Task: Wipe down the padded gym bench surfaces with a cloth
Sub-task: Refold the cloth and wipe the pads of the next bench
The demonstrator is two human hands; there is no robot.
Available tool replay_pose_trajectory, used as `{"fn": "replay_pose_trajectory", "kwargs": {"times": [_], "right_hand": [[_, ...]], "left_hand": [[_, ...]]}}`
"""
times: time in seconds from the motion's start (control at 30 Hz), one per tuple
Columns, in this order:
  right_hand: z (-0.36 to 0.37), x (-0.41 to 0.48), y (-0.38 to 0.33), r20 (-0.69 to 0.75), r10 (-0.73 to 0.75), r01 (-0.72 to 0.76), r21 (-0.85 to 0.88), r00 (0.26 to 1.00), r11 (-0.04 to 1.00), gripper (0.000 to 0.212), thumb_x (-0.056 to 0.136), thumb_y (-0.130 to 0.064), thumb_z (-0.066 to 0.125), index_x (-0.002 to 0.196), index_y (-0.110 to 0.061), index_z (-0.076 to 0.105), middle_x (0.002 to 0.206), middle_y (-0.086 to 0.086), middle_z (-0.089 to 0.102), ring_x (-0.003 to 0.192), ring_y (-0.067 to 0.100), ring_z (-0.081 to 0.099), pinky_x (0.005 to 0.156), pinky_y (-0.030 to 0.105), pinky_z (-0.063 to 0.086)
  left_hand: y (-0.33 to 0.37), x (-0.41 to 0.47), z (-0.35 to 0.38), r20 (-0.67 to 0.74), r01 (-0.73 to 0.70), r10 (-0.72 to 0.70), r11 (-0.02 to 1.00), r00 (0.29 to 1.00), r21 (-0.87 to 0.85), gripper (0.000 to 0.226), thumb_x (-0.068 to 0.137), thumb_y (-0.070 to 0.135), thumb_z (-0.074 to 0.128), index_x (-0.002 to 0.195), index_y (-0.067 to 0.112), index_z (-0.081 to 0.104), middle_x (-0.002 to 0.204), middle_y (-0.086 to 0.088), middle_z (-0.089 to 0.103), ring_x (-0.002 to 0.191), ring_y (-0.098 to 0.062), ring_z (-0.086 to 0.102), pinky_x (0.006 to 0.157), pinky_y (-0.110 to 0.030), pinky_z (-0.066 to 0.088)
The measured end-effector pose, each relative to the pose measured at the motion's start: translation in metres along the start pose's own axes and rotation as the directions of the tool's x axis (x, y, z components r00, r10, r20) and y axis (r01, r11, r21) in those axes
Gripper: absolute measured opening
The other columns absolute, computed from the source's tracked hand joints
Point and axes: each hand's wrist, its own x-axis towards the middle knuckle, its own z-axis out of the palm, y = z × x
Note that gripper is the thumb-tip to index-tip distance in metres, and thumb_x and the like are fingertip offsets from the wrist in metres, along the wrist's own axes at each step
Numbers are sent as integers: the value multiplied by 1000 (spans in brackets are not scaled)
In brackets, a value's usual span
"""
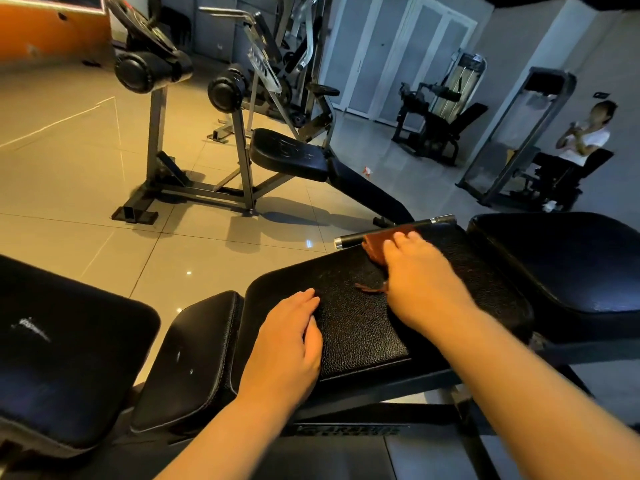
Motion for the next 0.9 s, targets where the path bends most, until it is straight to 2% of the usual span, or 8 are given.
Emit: {"fn": "replay_pose_trajectory", "kwargs": {"times": [0.13, 0.23, 0.33, 0.4, 0.57, 0.7, 0.77, 0.9], "right_hand": [[15, -4, -36, 126, -243, 232, 97, 962, 968, 49, 97, -25, 57, 143, -15, 45, 150, 3, 42, 141, 24, 36, 119, 40, 31], [6, 8, -15, 200, -158, 113, 219, 967, 969, 40, 103, -23, 49, 142, -15, 48, 153, 5, 38, 141, 23, 34, 119, 40, 30], [11, 10, -12, 43, -31, 26, 107, 999, 994, 41, 99, -24, 53, 138, -14, 48, 147, 7, 43, 138, 25, 37, 117, 42, 34], [17, 7, -36, 26, -89, 86, 101, 996, 991, 45, 93, -25, 60, 136, -16, 49, 142, 4, 47, 135, 24, 41, 115, 42, 37], [2, 1, -53, 311, -242, 159, 269, 919, 950, 54, 98, -20, 57, 150, -15, 43, 158, 3, 36, 146, 24, 30, 121, 39, 26], [8, 3, -38, 107, -87, 70, 150, 990, 986, 40, 98, -20, 55, 137, -13, 51, 142, 4, 46, 137, 25, 39, 114, 39, 37], [19, 0, -52, 38, -118, 111, 147, 992, 983, 47, 97, -23, 55, 143, -14, 45, 151, 3, 41, 143, 24, 32, 119, 40, 31], [21, -10, -65, 216, -299, 244, 248, 929, 937, 54, 98, -23, 53, 151, -20, 41, 159, -3, 34, 148, 21, 26, 121, 37, 24]], "left_hand": [[1, -1, 0, -22, 34, -34, 999, 999, 13, 39, 102, 22, 47, 140, 22, 53, 144, 15, 46, 132, 8, 29, 112, -11, 16], [2, -2, 0, -32, 55, -55, 998, 998, 18, 39, 102, 21, 47, 140, 21, 54, 146, 12, 47, 133, 6, 30, 111, -9, 13], [1, 0, 0, -26, 74, -73, 997, 997, 25, 40, 102, 21, 45, 141, 21, 52, 148, 12, 45, 138, 2, 29, 114, -12, 12], [0, 1, 0, -37, 95, -94, 995, 995, 35, 41, 103, 22, 44, 143, 20, 50, 149, 10, 43, 140, -1, 27, 113, -13, 11], [2, 0, -2, -53, 109, -108, 994, 993, 22, 42, 101, 19, 46, 143, 20, 49, 146, 8, 45, 131, 4, 29, 111, -14, 17], [0, 0, -1, -50, 142, -140, 990, 989, 24, 48, 102, 21, 43, 149, 19, 38, 154, 8, 34, 142, -3, 22, 117, -19, 13], [1, 0, 0, -46, 164, -163, 986, 986, 11, 54, 103, 21, 42, 154, 19, 27, 160, 8, 23, 147, -5, 13, 120, -23, 9], [2, -3, -2, -59, 196, -197, 980, 979, -25, 58, 105, 18, 37, 158, 20, 14, 165, 8, 8, 150, -4, -1, 120, -21, 0]]}}
